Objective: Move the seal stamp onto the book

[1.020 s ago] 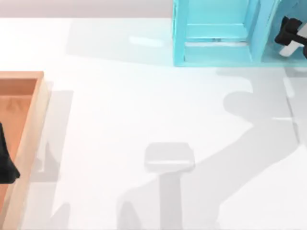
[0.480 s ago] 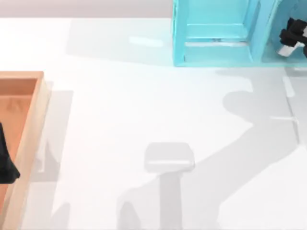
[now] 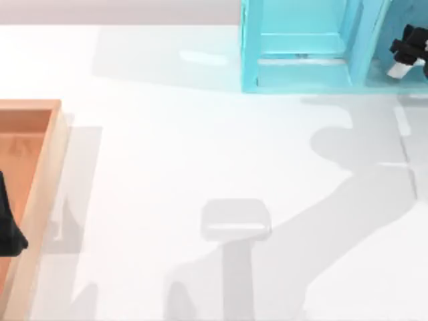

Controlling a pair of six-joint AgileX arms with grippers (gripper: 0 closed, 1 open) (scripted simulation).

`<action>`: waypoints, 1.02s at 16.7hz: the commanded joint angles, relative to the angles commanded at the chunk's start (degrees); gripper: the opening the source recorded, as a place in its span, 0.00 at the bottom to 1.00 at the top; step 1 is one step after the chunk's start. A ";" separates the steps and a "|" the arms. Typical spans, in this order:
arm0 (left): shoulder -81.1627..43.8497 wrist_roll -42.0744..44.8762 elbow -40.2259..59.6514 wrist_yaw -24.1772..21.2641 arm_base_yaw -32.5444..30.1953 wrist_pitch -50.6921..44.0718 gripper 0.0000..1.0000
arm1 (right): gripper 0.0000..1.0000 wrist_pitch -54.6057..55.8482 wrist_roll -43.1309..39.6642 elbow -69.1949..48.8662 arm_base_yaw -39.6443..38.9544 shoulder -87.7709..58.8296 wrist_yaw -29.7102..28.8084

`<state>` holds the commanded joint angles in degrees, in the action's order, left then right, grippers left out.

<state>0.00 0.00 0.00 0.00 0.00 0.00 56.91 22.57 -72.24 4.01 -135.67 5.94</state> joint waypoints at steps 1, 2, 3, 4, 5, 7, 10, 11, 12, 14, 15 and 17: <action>0.00 0.00 0.00 0.00 0.00 0.00 1.00 | 0.00 0.00 0.00 0.00 0.00 0.00 0.00; 0.00 0.00 0.00 0.00 0.00 0.00 1.00 | 0.00 0.00 0.00 0.00 0.00 0.00 0.00; 0.00 0.00 0.00 0.00 0.00 0.00 1.00 | 0.00 0.00 0.00 0.00 0.00 0.00 0.00; 0.00 0.00 0.00 0.00 0.00 0.00 1.00 | 0.00 0.00 0.00 0.00 0.00 0.00 0.00; 0.00 0.00 0.00 0.00 0.00 0.00 1.00 | 0.00 0.00 0.00 0.00 0.00 0.00 0.00; 0.00 0.00 0.00 0.00 0.00 0.00 1.00 | 0.00 -0.07 0.35 0.40 -0.37 -0.39 0.04; 0.00 0.00 0.00 0.00 0.00 0.00 1.00 | 0.00 -1.25 0.28 1.35 -0.25 1.56 0.06; 0.00 0.00 0.00 0.00 0.00 0.00 1.00 | 0.00 -2.37 0.21 2.27 -0.20 3.42 0.13; 0.00 0.00 0.00 0.00 0.00 0.00 1.00 | 0.00 -3.81 0.12 3.45 -0.14 5.85 0.23; 0.00 0.00 0.00 0.00 0.00 0.00 1.00 | 0.00 -7.50 -0.05 6.45 -0.04 12.30 0.54; 0.00 0.00 0.00 0.00 0.00 0.00 1.00 | 0.00 -9.68 -0.14 8.21 0.02 16.28 0.74; 0.00 0.00 0.00 0.00 0.00 0.00 1.00 | 0.00 -14.49 -0.29 12.11 0.17 25.39 1.15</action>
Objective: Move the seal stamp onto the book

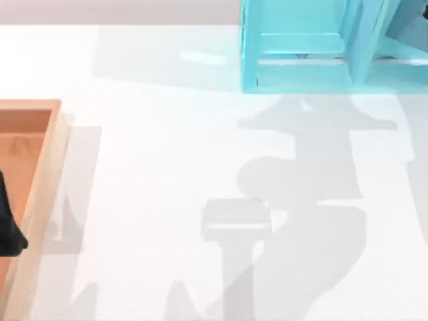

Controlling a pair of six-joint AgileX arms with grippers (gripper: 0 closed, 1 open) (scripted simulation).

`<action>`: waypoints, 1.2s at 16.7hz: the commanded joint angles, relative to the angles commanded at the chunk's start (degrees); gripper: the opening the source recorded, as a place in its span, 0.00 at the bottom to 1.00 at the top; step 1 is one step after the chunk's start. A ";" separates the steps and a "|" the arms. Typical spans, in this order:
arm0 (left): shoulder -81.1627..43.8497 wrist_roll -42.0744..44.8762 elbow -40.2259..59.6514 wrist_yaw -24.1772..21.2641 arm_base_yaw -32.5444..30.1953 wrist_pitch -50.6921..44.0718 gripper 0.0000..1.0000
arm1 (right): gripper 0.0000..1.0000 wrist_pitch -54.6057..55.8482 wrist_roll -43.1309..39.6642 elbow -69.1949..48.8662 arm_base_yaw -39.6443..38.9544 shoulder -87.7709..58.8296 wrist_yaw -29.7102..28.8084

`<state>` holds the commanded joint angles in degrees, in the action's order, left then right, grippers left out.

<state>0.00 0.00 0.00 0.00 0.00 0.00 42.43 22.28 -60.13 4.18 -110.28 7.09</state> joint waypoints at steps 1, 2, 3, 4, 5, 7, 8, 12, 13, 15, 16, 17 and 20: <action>0.00 0.00 0.00 0.00 0.00 0.00 1.00 | 0.00 -2.55 -0.05 2.07 0.10 4.98 0.20; 0.00 0.00 0.00 0.00 0.00 0.00 1.00 | 0.00 -5.15 -0.08 4.18 0.21 10.07 0.40; 0.00 0.00 0.00 0.00 0.00 0.00 1.00 | 0.00 -7.74 -0.10 6.28 0.34 15.14 0.58; 0.00 0.00 0.00 0.00 0.00 0.00 1.00 | 0.00 -10.28 -0.08 8.35 0.47 20.04 0.76; 0.00 0.00 0.00 0.00 0.00 0.00 1.00 | 0.00 -12.72 -0.05 10.32 0.61 24.65 0.92; 0.00 0.00 0.00 0.00 0.00 0.00 1.00 | 0.00 -17.06 0.09 13.83 0.87 32.39 1.21; 0.00 0.00 0.00 0.00 0.00 0.00 1.00 | 0.00 -18.86 0.18 15.27 0.98 35.38 1.34; 0.00 0.00 0.00 0.00 0.00 0.00 1.00 | 0.00 -22.68 0.49 18.26 1.23 41.30 1.65; 0.00 0.00 0.00 0.00 0.00 0.00 1.00 | 0.00 -22.70 0.50 18.28 1.23 41.33 1.65; 0.00 0.00 0.00 0.00 0.00 0.00 1.00 | 0.00 -22.70 0.50 18.28 1.23 41.33 1.65; 0.00 0.00 0.00 0.00 0.00 0.00 1.00 | 0.00 -22.62 0.53 18.33 0.96 40.95 1.61; 0.00 0.00 0.00 0.00 0.00 0.00 1.00 | 0.00 -22.62 0.53 18.33 0.96 40.95 1.61; 0.00 0.00 0.00 0.00 0.00 0.00 1.00 | 0.00 -21.56 -2.54 17.10 -1.87 40.20 -0.42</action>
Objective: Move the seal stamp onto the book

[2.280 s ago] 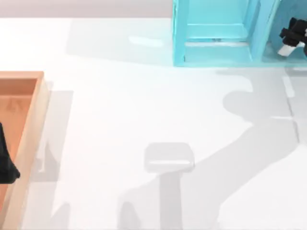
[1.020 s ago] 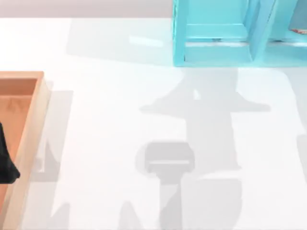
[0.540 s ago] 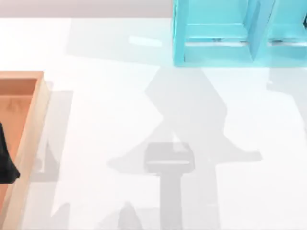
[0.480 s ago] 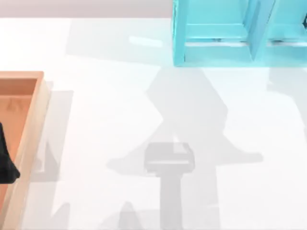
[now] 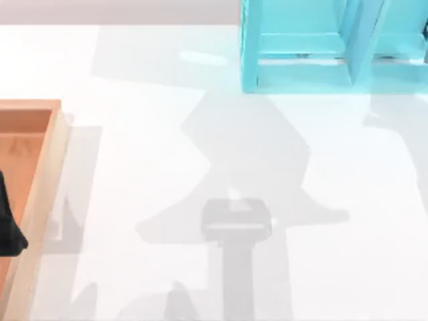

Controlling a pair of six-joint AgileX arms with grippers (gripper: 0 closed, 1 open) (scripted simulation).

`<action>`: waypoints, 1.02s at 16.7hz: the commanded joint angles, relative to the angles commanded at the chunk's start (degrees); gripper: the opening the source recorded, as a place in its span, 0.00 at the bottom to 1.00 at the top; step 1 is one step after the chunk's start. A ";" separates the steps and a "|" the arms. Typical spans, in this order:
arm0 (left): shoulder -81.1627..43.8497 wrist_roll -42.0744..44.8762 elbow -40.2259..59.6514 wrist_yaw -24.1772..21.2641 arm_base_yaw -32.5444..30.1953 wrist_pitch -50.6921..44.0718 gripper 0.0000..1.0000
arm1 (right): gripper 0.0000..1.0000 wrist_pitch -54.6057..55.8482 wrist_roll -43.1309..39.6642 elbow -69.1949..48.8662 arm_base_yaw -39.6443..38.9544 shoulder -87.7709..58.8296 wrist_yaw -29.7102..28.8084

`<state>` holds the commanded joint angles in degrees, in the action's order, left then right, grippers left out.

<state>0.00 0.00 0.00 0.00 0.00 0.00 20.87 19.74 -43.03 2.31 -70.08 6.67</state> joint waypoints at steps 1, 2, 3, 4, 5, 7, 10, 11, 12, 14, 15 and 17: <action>0.00 0.00 0.00 0.00 0.00 0.00 1.00 | 0.00 0.58 -2.05 -0.69 -1.91 -0.64 -1.27; 0.00 0.00 0.00 0.00 0.00 0.00 1.00 | 0.00 1.21 -4.56 -1.45 -4.21 -1.50 -2.79; 0.00 0.00 0.00 0.00 0.00 0.00 1.00 | 0.00 1.86 -7.46 -2.26 -6.82 -2.60 -4.51; 0.00 0.00 0.00 0.00 0.00 0.00 1.00 | 0.00 2.52 -10.70 -3.08 -9.69 -3.94 -6.43; 0.00 0.00 0.00 0.00 0.00 0.00 1.00 | 0.00 3.17 -14.23 -3.89 -12.75 -5.51 -8.51; 0.00 0.00 0.00 0.00 0.00 0.00 1.00 | 0.00 4.43 -21.95 -5.52 -19.35 -9.13 -13.10; 0.00 0.00 0.00 0.00 0.00 0.00 1.00 | 0.00 6.24 -34.69 -7.81 -29.94 -15.40 -20.82; 0.00 0.00 0.00 0.00 0.00 0.00 1.00 | 0.00 6.81 -39.13 -8.50 -33.52 -17.66 -23.54; 0.00 0.00 0.00 0.00 0.00 0.00 1.00 | 0.00 7.35 -43.61 -9.13 -37.06 -19.99 -26.30; 0.00 0.00 0.00 0.00 0.00 0.00 1.00 | 0.00 8.35 -52.49 -10.19 -43.84 -24.75 -31.85; 0.00 0.00 0.00 0.00 0.00 0.00 1.00 | 0.00 8.82 -56.83 -10.63 -47.02 -27.14 -34.60; 0.00 0.00 0.00 0.00 0.00 0.00 1.00 | 0.00 9.73 -65.13 -11.40 -52.84 -31.68 -39.93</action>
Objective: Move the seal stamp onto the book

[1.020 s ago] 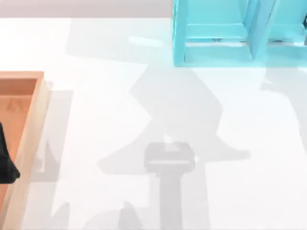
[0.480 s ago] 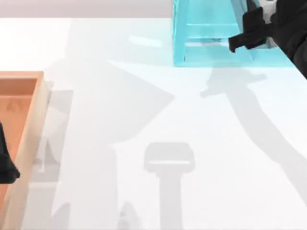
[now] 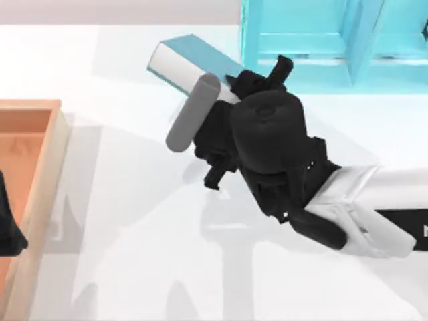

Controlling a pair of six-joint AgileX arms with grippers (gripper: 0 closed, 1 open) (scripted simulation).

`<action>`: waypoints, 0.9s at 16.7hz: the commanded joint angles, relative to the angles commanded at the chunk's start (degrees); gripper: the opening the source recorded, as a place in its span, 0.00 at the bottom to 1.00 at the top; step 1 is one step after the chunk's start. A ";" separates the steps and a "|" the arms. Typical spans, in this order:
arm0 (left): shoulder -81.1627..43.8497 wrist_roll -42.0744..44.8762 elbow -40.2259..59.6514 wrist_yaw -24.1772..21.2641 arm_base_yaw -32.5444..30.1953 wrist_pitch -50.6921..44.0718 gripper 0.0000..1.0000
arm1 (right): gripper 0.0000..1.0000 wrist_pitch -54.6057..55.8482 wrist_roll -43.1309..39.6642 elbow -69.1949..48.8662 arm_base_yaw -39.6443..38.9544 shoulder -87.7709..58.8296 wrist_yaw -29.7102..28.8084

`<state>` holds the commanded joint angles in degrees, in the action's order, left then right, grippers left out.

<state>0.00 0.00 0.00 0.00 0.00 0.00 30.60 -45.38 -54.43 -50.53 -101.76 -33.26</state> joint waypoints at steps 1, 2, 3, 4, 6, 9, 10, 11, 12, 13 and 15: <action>0.00 0.00 0.00 0.00 0.00 0.00 1.00 | 0.00 0.45 -3.87 -0.36 -2.60 -2.09 -2.53; 0.00 0.00 0.00 0.00 0.00 0.00 1.00 | 0.00 0.91 -7.52 -0.72 -4.96 -4.02 -4.90; 0.00 0.00 0.00 0.00 0.00 0.00 1.00 | 0.00 1.36 -10.89 -1.08 -7.08 -5.79 -7.11; 0.00 0.00 0.00 0.00 0.00 0.00 1.00 | 0.00 1.81 -13.95 -1.44 -8.94 -7.36 -9.11; 0.00 0.00 0.00 0.00 0.00 0.00 1.00 | 0.00 2.61 -18.96 -2.09 -11.86 -9.87 -12.36; 0.00 0.00 0.00 0.00 0.00 0.00 1.00 | 0.00 3.29 -22.85 -2.65 -14.02 -11.72 -14.85; 0.00 0.00 0.00 0.00 0.00 0.00 1.00 | 0.00 3.32 -22.99 -2.67 -14.10 -11.79 -14.94; 0.00 0.00 0.00 0.00 0.00 0.00 1.00 | 0.00 3.32 -22.99 -2.67 -14.10 -11.79 -14.94; 0.00 0.00 0.00 0.00 0.00 0.00 1.00 | 0.00 3.32 -22.99 -2.67 -14.10 -11.79 -14.94; 0.00 0.00 0.00 0.00 0.00 0.00 1.00 | 0.00 3.32 -22.99 -2.67 -14.10 -11.79 -14.94; 0.00 0.00 0.00 0.00 0.00 0.00 1.00 | 0.00 3.19 -22.59 -2.15 -13.98 -11.74 -14.84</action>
<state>0.00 0.00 0.00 0.00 0.00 0.00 33.78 -67.97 -56.57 -64.51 -113.50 -48.10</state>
